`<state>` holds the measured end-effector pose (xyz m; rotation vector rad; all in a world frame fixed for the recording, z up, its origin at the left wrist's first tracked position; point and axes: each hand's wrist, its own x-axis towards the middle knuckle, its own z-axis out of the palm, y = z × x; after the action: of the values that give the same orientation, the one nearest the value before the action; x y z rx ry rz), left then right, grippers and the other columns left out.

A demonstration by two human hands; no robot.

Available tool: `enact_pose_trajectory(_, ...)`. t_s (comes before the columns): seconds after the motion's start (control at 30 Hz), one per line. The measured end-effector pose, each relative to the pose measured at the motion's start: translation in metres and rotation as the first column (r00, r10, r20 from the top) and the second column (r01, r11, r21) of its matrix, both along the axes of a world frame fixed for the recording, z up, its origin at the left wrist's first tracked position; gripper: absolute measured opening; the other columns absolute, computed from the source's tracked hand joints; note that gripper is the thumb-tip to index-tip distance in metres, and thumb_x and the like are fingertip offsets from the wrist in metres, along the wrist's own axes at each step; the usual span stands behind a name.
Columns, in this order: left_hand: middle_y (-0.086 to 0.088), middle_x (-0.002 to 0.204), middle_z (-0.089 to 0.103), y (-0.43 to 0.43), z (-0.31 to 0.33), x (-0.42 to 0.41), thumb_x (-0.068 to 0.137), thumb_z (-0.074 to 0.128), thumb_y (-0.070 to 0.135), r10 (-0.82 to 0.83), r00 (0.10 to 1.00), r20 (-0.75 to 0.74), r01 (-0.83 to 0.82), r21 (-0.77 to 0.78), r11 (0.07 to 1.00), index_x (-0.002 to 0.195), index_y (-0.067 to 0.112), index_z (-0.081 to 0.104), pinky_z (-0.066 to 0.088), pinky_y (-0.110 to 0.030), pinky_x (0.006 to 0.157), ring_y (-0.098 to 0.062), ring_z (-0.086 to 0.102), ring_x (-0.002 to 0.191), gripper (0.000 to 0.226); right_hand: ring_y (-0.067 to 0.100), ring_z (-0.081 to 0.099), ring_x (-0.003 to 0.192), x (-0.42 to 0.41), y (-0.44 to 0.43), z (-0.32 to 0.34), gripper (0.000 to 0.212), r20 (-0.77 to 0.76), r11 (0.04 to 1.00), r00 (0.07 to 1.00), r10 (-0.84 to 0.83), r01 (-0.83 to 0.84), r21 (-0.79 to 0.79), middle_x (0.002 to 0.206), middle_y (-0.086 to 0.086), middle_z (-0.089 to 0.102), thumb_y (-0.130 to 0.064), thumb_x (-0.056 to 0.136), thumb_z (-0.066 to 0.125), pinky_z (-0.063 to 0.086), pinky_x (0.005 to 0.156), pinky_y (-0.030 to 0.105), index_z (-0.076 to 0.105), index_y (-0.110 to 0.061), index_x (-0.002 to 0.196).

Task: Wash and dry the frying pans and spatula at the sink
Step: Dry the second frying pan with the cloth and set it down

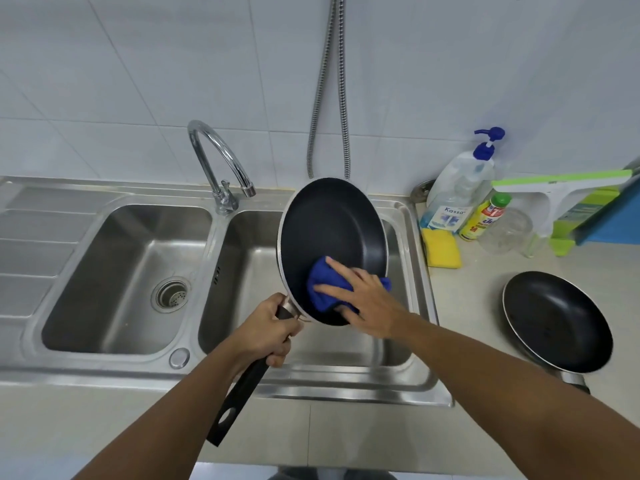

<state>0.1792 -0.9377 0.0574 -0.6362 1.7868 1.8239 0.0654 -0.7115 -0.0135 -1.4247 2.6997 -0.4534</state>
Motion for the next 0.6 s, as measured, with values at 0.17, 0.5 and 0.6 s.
enact_pose_trajectory(0.17,-0.010,0.076,0.040,-0.001,0.005,0.003,0.096,0.056,0.000,-0.146,0.989,0.036,0.148,-0.042,0.988,0.112,0.015,0.048,0.032,-0.025,0.040,-0.013,0.034,0.043,0.023,0.044,0.044,0.131,-0.042,0.008,-0.014,0.064,0.045,0.884,0.910,-0.412,0.411,-0.220,0.157,0.021,0.023,-0.008,0.094,0.056,0.039,0.113,0.051,0.042,-0.034,0.151)
enact_pose_trajectory(0.5,-0.010,0.077,0.046,0.023,0.009,-0.020,0.098,0.058,0.006,-0.086,0.996,-0.031,0.082,-0.120,0.989,0.111,0.015,0.050,0.032,-0.024,0.040,-0.014,0.038,0.043,0.018,0.031,0.040,0.139,-0.036,-0.055,0.049,0.058,0.181,0.901,0.979,-0.090,0.157,-0.404,0.156,0.012,0.035,0.007,0.089,0.052,0.032,0.118,0.036,0.056,-0.017,0.142)
enact_pose_trajectory(0.6,-0.010,0.073,0.045,0.024,0.006,-0.024,0.096,0.055,0.001,0.018,0.999,-0.050,-0.022,-0.076,0.997,0.100,0.012,0.046,0.027,-0.021,0.038,-0.014,0.033,0.040,0.015,0.028,0.050,0.122,-0.007,-0.023,0.036,0.062,0.133,0.973,0.991,0.030,0.002,-0.231,0.158,0.000,0.036,0.003,0.083,0.054,0.044,0.106,0.037,0.059,-0.025,0.138)
